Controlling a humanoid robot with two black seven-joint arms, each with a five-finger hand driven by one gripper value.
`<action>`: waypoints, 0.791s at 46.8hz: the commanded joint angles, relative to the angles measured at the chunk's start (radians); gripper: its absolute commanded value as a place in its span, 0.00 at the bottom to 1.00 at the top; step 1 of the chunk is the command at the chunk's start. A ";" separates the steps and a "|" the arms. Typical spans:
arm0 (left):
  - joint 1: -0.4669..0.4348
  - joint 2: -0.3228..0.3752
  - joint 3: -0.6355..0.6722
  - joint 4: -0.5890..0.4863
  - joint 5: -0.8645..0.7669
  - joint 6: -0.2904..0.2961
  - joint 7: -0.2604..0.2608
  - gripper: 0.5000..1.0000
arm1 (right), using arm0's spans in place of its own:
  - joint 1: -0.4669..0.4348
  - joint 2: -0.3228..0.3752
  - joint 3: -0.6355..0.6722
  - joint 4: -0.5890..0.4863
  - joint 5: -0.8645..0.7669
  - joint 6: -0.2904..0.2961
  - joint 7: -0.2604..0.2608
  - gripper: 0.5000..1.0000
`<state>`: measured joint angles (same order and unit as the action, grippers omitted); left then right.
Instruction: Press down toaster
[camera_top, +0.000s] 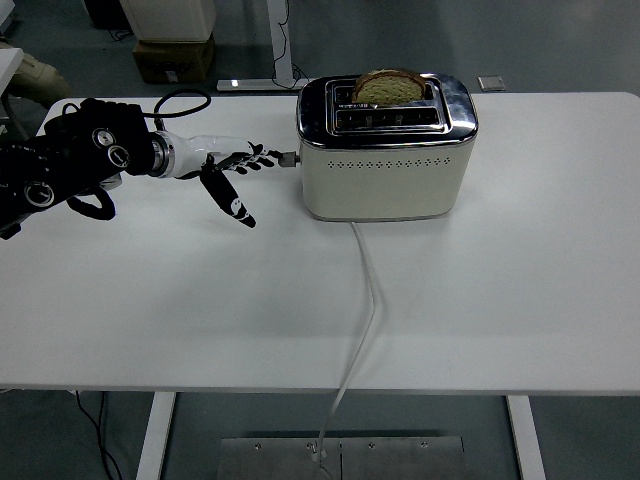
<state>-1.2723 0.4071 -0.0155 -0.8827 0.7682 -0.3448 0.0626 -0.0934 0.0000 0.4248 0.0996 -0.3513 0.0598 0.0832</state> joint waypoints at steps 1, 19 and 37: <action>0.002 -0.008 0.000 0.002 0.000 0.001 -0.001 1.00 | 0.000 0.000 0.000 0.000 0.000 0.000 0.000 1.00; 0.011 -0.016 0.000 0.004 -0.001 0.013 -0.001 1.00 | -0.002 0.000 0.000 0.000 0.000 0.000 0.000 1.00; 0.034 -0.017 -0.001 0.004 -0.007 0.017 -0.004 1.00 | -0.003 0.000 0.000 0.000 0.000 0.000 0.000 1.00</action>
<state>-1.2392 0.3898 -0.0158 -0.8788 0.7616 -0.3288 0.0603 -0.0951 0.0000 0.4249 0.0997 -0.3513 0.0598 0.0828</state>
